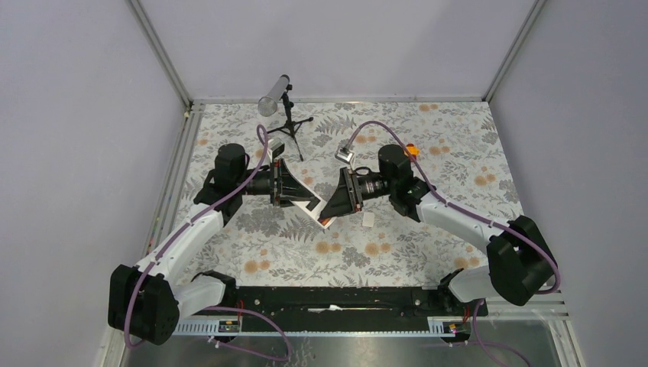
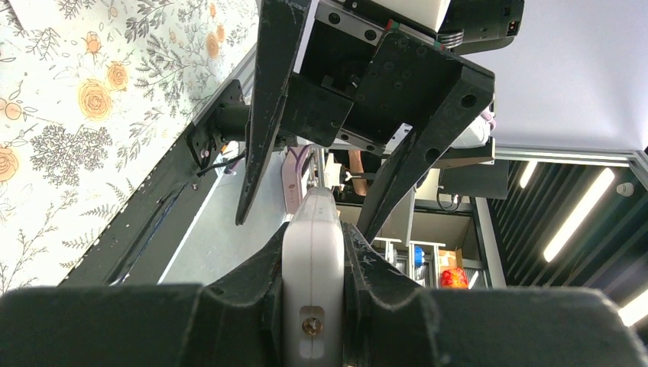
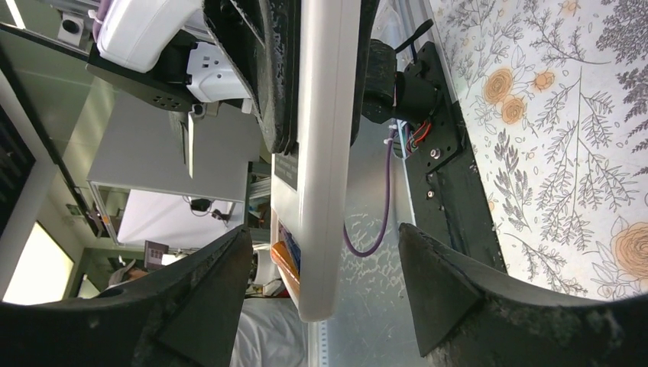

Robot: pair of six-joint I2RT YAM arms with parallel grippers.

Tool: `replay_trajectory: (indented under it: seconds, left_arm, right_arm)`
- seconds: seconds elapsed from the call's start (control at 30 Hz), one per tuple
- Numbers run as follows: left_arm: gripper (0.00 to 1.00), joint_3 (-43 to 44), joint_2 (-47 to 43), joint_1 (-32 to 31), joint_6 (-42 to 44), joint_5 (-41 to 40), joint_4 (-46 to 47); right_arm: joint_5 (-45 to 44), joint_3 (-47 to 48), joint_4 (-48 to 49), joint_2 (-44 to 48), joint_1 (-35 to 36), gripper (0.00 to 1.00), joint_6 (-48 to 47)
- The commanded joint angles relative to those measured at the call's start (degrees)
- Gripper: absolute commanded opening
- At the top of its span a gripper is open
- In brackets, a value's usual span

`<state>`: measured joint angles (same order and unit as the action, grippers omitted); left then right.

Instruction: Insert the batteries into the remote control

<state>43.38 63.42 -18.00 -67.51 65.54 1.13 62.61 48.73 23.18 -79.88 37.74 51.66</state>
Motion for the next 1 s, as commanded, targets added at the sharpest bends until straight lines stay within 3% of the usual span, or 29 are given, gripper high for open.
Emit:
replay_trajectory:
  seconds: [0.0, 0.17, 0.27, 0.47, 0.7, 0.77, 0.87, 0.97]
  left_arm:
    - [0.00, 2.62, -0.49, 0.41, 1.59, 0.84, 0.01]
    - [0.00, 3.16, 0.01, 0.72, 2.02, 0.00, -1.04]
    - [0.00, 3.30, 0.18, 0.77, 2.03, -0.13, -1.04]
    - [0.00, 3.21, -0.04, 0.77, 1.88, -0.38, -1.04]
    - [0.00, 3.76, -0.16, 0.76, 1.35, -0.50, -1.04]
    - [0.00, 3.94, -0.15, 0.77, 2.37, -0.40, -2.58]
    - [0.00, 4.13, 0.04, 1.05, 6.20, -0.35, -6.31]
    - [0.00, 3.29, -0.77, 2.79, 7.51, 0.11, -6.97]
  right_arm:
    - [0.94, -0.74, 4.27, 0.88, -0.49, 0.75, 1.61]
    - [2.50, 0.02, -1.00, 1.80, -0.47, 0.69, -4.48]
    - [2.32, 1.79, -7.37, 1.54, -0.48, 0.59, -9.52]
    - [1.89, 2.44, -8.35, 0.39, -0.52, 0.49, -10.11]
    - [-0.30, 5.42, -17.12, -0.99, -0.19, 0.38, -16.03]
    - [-0.47, 5.47, -16.68, -0.96, -0.17, 0.48, -15.19]
    - [-0.82, 3.90, -9.50, 0.38, -0.40, 0.75, -7.69]
    - [-1.52, 1.57, -0.11, 2.11, -1.86, 0.83, 0.81]
